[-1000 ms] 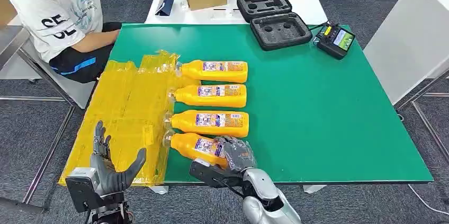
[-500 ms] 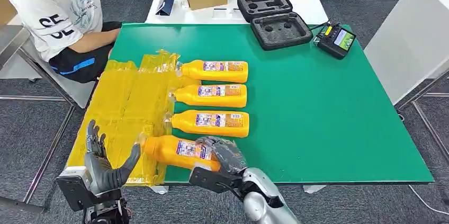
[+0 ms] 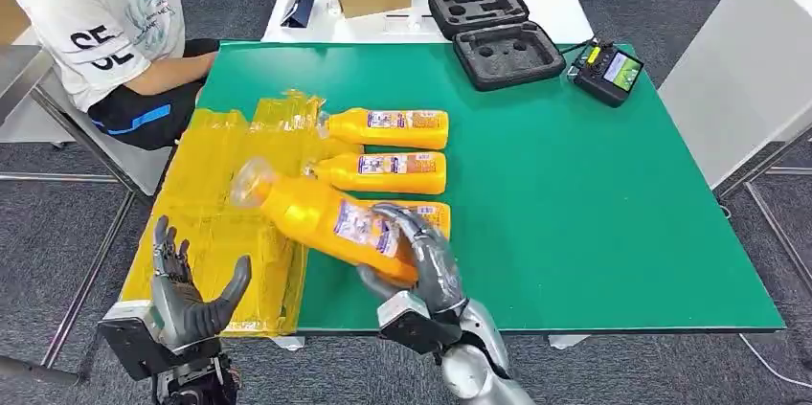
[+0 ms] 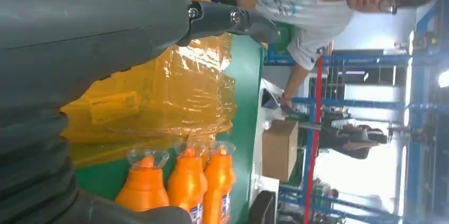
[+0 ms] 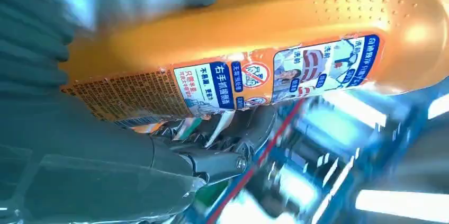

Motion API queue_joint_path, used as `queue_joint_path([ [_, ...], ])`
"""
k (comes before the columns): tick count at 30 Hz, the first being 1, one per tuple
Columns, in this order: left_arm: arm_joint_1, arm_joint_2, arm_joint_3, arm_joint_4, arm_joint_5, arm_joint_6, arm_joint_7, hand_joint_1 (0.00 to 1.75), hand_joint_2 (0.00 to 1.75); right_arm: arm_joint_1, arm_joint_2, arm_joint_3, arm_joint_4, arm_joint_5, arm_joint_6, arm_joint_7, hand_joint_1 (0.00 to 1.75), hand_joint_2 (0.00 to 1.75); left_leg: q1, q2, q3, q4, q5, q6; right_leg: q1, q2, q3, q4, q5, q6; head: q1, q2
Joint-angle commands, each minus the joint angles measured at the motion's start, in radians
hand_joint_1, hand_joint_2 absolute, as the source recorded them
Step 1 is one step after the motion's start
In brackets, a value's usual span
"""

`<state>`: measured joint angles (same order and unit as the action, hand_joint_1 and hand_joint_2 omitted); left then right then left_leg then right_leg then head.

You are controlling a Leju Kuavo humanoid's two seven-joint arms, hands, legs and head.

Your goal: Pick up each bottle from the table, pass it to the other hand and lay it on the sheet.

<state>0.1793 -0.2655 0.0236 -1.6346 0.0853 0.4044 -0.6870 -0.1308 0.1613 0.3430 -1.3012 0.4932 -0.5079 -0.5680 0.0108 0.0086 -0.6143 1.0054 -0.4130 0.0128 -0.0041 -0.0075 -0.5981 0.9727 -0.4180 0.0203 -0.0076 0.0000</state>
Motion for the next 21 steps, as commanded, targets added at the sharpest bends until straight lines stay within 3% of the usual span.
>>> queue_joint_path([
  [1,-0.004,0.01,-0.032,0.04,0.09,-0.1,0.035,0.0,1.75,0.02,0.024,-0.058,0.059,-0.062,-0.089,-0.05,1.75,1.75,0.0,-0.002,0.005,-0.001,-0.001,0.0,0.0,0.0,0.005,-0.001,-0.002,0.0,0.0,0.0],
  [4,-0.01,0.017,-0.055,0.056,0.089,-0.127,0.045,0.0,1.75,0.022,0.026,-0.057,0.072,-0.072,-0.088,-0.063,1.75,1.75,0.0,-0.002,0.006,-0.002,-0.001,0.0,0.0,-0.001,0.006,-0.001,-0.002,0.0,0.0,0.0],
  [5,-0.021,0.046,-0.107,0.079,0.145,-0.254,0.101,0.0,1.75,0.016,0.027,-0.053,0.095,-0.089,-0.068,-0.076,1.75,1.75,0.0,-0.002,0.004,-0.002,-0.001,0.0,0.0,-0.001,0.004,-0.001,-0.001,0.0,0.0,0.0],
  [8,-0.051,0.071,-0.176,0.126,0.145,-0.352,0.122,0.0,1.75,-0.002,0.036,-0.041,0.171,-0.132,-0.016,-0.114,1.75,1.75,0.0,-0.002,0.004,-0.002,0.0,0.0,-0.001,-0.001,0.004,-0.002,-0.001,0.0,0.0,0.0],
  [21,-0.105,0.1,-0.259,0.239,0.141,-0.439,0.153,0.0,1.75,-0.023,0.058,0.024,0.307,-0.121,0.009,-0.13,1.75,1.75,0.0,0.0,0.006,-0.003,-0.001,-0.001,-0.001,0.001,0.006,-0.002,-0.001,-0.001,0.0,0.0],
])
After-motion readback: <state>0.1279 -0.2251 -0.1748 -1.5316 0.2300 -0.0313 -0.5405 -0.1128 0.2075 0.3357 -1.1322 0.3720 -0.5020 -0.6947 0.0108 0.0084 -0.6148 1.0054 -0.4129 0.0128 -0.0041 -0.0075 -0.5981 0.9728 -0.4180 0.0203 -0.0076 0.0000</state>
